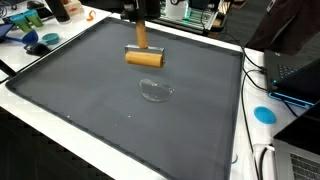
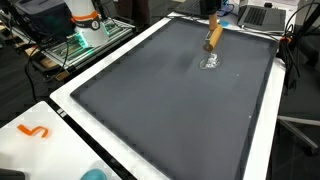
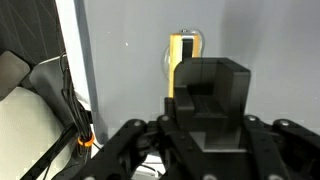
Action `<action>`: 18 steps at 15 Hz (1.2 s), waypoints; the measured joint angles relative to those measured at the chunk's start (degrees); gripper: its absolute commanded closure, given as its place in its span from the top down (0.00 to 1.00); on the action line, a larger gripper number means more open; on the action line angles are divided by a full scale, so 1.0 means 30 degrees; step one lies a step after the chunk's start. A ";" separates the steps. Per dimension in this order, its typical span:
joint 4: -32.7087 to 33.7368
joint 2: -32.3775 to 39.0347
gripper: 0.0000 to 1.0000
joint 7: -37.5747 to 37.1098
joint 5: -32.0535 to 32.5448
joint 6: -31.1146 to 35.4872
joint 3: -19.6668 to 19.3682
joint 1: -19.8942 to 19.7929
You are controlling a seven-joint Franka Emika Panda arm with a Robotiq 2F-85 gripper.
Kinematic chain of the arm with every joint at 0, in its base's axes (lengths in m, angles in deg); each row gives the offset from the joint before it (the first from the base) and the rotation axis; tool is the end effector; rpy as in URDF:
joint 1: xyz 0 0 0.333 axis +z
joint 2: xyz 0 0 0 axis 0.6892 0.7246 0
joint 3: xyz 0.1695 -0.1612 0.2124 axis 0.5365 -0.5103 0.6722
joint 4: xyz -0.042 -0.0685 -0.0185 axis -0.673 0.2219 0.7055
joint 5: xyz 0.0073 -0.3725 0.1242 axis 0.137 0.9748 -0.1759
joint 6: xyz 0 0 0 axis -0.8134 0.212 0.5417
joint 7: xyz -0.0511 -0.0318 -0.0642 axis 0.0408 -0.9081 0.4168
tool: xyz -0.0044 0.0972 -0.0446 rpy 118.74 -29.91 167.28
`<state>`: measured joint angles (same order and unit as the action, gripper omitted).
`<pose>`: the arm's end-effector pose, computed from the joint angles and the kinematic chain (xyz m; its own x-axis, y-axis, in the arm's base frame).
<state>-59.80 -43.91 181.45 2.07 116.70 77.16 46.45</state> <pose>0.5806 0.0804 0.4337 -0.1211 0.9826 0.1406 0.9680 0.0855 0.2361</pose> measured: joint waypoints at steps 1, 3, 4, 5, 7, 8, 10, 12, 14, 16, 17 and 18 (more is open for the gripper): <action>0.0183 -0.0018 0.23 -0.0268 0.0363 -0.0290 0.0037 0.0070; 0.0576 -0.0069 0.23 -0.0756 0.1047 -0.0899 0.0128 0.0209; 0.0755 -0.0127 0.23 -0.0943 0.1326 -0.1218 0.0181 0.0283; 0.0948 -0.0190 0.23 -0.1159 0.1592 -0.1565 0.0257 0.0345; 0.1313 -0.0291 0.23 -0.1379 0.1940 -0.2231 0.0405 0.0481; 0.1517 -0.0310 0.23 -0.1483 0.2068 -0.2564 0.0463 0.0569; 0.1915 -0.0330 0.23 -0.1617 0.2344 -0.3141 0.0577 0.0748; 0.2295 -0.0343 0.23 -0.1682 0.2631 -0.3635 0.0723 0.0896; 0.2651 -0.0361 0.23 -0.1783 0.2973 -0.3981 0.0864 0.1039; 0.3005 -0.0368 0.23 -0.1871 0.3319 -0.4295 0.0969 0.1189; 0.3129 -0.0373 0.23 -0.1885 0.3468 -0.4391 0.1009 0.1259; 0.3256 -0.0373 0.23 -0.1895 0.3616 -0.4469 0.1052 0.1315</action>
<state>-50.04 -45.03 175.77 12.92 103.29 80.32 50.39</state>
